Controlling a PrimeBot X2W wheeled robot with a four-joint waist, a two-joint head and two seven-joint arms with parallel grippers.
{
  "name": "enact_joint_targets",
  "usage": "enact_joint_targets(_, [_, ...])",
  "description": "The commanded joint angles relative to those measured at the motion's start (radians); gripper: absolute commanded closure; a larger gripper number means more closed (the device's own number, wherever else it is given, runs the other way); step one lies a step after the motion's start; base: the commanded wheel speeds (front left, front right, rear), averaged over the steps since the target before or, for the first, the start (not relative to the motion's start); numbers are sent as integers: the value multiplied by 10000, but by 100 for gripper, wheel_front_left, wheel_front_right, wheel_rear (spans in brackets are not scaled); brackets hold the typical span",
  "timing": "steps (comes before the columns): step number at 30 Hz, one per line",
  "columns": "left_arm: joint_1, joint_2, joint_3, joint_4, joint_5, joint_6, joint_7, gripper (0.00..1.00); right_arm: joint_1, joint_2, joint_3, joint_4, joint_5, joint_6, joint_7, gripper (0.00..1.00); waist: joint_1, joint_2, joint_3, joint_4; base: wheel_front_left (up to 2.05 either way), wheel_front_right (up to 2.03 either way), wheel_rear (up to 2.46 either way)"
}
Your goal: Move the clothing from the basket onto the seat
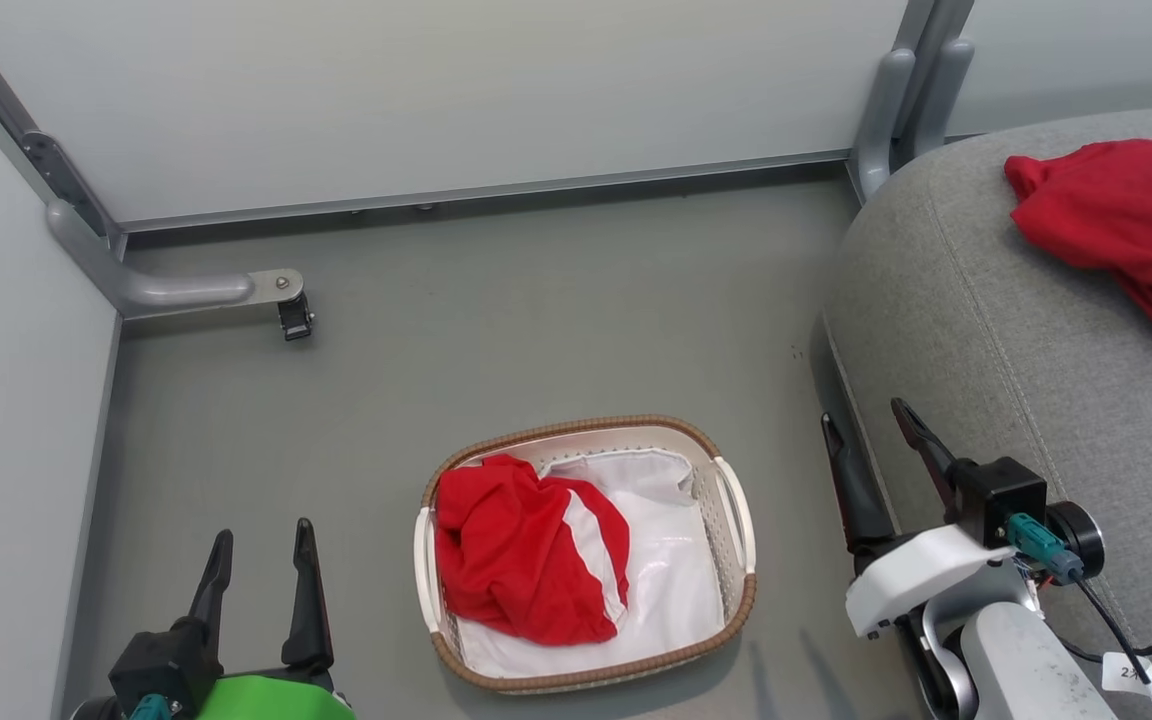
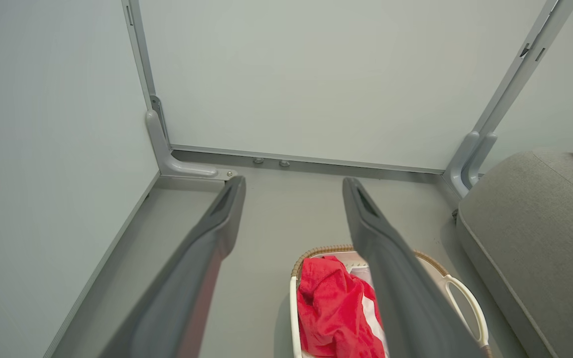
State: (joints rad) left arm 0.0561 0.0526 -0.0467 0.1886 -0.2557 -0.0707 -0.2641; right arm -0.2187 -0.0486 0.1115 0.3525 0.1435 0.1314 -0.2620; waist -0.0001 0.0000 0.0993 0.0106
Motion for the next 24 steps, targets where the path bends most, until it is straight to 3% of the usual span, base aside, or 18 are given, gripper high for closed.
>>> enact_joint_targets(1, [102, -4, 34, 6, 24, -57, -5, 0, 119, -36, 62, -65, 101, -14, -44, 0, 1, 0, -9, -10, 0, 0, 0])
enact_joint_targets(24, [108, -21, -159, 5, -80, 0, -5, 0, 145, -35, 319, -51, 107, -14, -45, 0, 1, 0, -92, 12, 0, 0, 0])
